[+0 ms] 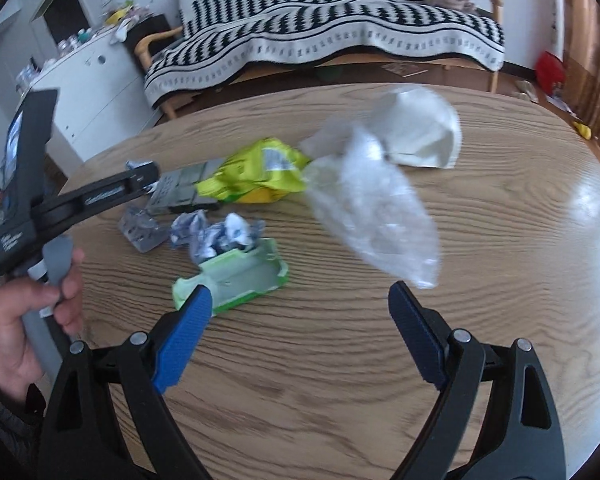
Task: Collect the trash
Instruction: 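Grasp the crumpled foil with the left tool while the right tool grasps the green plastic tray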
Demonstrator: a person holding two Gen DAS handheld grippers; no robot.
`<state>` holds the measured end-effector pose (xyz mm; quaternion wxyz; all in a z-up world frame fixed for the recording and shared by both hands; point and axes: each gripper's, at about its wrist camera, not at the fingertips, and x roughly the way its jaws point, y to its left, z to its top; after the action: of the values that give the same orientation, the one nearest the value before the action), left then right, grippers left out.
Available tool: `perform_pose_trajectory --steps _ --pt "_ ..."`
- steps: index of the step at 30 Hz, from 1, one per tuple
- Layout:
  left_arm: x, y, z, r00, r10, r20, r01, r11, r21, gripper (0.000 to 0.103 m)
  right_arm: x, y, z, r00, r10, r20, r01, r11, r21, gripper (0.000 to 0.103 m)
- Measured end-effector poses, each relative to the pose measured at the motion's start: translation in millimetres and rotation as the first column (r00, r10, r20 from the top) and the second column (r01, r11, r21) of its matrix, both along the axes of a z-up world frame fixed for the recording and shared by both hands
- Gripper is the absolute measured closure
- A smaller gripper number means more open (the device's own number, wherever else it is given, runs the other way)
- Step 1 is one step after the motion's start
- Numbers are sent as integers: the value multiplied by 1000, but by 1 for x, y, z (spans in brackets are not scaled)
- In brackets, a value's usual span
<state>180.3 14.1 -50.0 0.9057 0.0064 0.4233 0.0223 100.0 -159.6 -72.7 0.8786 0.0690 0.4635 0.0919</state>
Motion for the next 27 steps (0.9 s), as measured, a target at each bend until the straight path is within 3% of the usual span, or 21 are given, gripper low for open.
perform_pose_trajectory --steps 3,4,5,7,11,17,27 --pt "8 6 -8 1000 -8 -19 7 1000 -16 28 4 13 -5 999 34 -5 -34 999 1 16" --pt "10 7 -10 1000 -9 -22 8 1000 -20 42 4 16 -6 999 43 -5 -43 999 1 16" --pt "13 10 -13 999 -7 -33 6 1000 -30 63 5 20 -7 999 52 -9 -52 999 -2 16" --pt "16 19 -18 998 16 -54 -19 998 -60 83 8 23 -8 998 58 -6 -58 998 -2 16" --pt "8 26 -3 999 36 -5 -36 996 -85 89 10 24 -9 998 56 -8 -56 998 5 16" --pt "-10 24 27 998 20 62 -13 993 -121 90 15 33 -17 996 80 -29 -80 997 10 16" --pt "-30 11 45 993 -53 103 66 989 -133 90 17 57 -27 985 167 -35 -168 985 -23 10"
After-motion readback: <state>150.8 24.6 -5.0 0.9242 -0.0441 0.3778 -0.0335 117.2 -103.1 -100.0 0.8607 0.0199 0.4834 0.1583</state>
